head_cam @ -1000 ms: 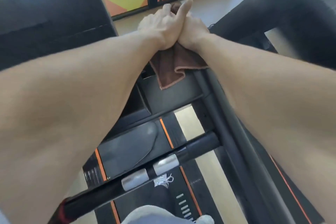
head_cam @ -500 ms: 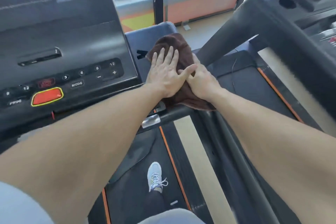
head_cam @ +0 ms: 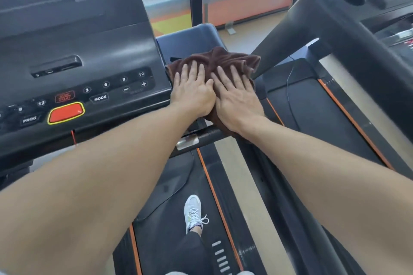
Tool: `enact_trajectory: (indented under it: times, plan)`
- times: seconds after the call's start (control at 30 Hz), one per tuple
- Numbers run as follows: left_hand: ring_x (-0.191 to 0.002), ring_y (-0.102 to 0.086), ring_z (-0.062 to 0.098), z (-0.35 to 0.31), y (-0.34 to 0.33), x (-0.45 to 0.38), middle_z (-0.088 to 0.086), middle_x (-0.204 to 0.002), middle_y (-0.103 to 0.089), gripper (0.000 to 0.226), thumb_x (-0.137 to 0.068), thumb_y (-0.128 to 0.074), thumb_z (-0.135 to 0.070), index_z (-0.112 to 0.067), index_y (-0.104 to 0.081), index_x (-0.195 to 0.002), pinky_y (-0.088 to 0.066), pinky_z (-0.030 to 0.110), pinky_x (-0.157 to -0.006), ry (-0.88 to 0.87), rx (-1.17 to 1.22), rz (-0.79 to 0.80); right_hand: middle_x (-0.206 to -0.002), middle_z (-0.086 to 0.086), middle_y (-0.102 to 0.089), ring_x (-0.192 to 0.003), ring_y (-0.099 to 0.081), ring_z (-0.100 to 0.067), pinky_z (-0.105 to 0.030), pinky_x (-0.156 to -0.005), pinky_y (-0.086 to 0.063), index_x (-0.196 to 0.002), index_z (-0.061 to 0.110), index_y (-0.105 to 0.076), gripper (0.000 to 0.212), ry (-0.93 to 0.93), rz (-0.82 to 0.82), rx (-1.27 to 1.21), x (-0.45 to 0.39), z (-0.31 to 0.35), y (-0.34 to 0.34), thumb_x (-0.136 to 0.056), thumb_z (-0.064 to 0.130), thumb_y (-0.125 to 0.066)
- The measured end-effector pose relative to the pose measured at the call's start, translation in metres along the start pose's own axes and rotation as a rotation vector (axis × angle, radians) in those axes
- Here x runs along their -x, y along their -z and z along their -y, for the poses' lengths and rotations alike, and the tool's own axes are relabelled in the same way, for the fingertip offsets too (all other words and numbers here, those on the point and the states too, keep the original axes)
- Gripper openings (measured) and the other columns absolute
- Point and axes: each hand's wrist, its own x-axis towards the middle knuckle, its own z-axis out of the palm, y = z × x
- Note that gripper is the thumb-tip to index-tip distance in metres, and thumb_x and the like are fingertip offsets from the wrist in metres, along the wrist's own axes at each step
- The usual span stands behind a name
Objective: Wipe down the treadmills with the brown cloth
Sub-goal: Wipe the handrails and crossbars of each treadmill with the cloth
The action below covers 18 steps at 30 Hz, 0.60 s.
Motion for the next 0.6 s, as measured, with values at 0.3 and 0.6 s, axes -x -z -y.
enact_trajectory:
  times: [0.3, 0.6]
  plan:
    - [-0.155, 0.023, 0.020, 0.015, 0.022, -0.096, -0.002, -0.171, 0.018, 0.064, -0.109, -0.009, -0.049, -0.021, 0.007, -0.164, 0.015, 0.043, -0.125, 0.121, -0.029, -0.048, -0.172, 0.014, 0.006, -0.158, 0.011, -0.015, -0.045, -0.129, -0.005, -0.165, 0.033, -0.012, 0.058, 0.002, 0.069, -0.233, -0.108, -0.015, 0.019, -0.109, 0.047, -0.020]
    - [-0.153, -0.021, 0.031, 0.019, 0.042, -0.163, 0.009, -0.165, -0.028, 0.067, -0.106, -0.016, -0.056, -0.019, -0.025, -0.161, -0.007, 0.046, -0.127, 0.041, -0.028, -0.104, -0.171, 0.008, -0.012, -0.153, -0.027, -0.018, -0.047, -0.121, -0.029, -0.163, 0.043, -0.012, 0.065, -0.216, 0.099, -0.631, -0.165, -0.032, 0.021, -0.104, 0.054, -0.039]
